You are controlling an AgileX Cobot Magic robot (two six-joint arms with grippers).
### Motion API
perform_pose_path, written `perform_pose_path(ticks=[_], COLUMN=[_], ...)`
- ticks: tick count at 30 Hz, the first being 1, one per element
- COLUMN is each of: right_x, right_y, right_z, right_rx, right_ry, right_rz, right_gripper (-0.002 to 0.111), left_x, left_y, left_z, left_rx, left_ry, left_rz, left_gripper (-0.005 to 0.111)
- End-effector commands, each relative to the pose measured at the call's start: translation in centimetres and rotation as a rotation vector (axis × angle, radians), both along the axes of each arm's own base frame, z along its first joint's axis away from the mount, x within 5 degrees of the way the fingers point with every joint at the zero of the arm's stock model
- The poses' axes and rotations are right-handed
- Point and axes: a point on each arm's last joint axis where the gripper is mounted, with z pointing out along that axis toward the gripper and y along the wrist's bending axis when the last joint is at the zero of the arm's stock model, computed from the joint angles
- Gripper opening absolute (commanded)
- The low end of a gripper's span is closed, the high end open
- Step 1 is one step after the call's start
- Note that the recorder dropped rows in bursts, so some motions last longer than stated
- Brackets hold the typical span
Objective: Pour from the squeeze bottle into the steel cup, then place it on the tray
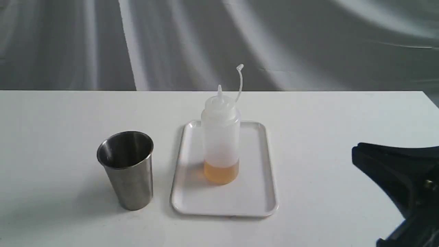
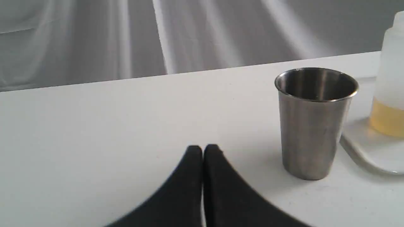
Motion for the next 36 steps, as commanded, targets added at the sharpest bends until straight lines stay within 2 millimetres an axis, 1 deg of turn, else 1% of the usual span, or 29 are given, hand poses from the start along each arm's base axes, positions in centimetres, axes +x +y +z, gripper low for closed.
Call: perform_pose_path(ticks=[1,3,5,11,14,18,21,25,30,36], right_x=[-1.7,-2.7,-3.5,-5.4,-6.0,-6.6,-6.9,-7.3,-7.5,-7.7], right_y=[-0.8,-1.4,-2.2,-4.5,-5.2,-5.6,-5.7,-5.7,-5.7,-5.8], right_z=[0.7,0.6,-0.1,-4.1,-5.8,-7.4,-7.4,-7.6,-7.5,-8.5], right_rx=[-0.005,0.008,0.013,0.002,-0.004,-0.009,-0.003,-0.007,-0.046,-0.074], right_ry=[-0.083,-0.114,-0.132,-0.133,-0.128,-0.129,-0.155,-0.147,-0.17,-0.059], right_rz=[0.006,-0.009,-0.044,-0.211,-0.277,-0.329,-0.332,-0.33,-0.323,-0.321], right_gripper=[0.0,0.0,0.0,0.0,0.0,0.0,0.0,0.0,0.0,0.0], left_x=[0.0,0.0,0.0,0.0,0.0,0.0,0.0,0.0,0.0,0.0], left_y=[0.0,0.0,0.0,0.0,0.0,0.0,0.0,0.0,0.0,0.0], left_z=[-0.1,-0.1,-0.1,-0.1,-0.1,-0.1,-0.1,-0.1,-0.1,-0.1], left_rx=[-0.004,-0.006,-0.006,-0.006,-0.006,-0.004,-0.004,-0.004,-0.005,-0.005], left_ry=[-0.005,-0.005,-0.005,-0.005,-0.005,-0.005,-0.005,-0.005,-0.005,-0.005], left_rz=[-0.006,-0.005,-0.005,-0.005,-0.005,-0.006,-0.006,-0.006,-0.005,-0.005], left_gripper=[0.0,0.0,0.0,0.0,0.0,0.0,0.0,0.0,0.0,0.0])
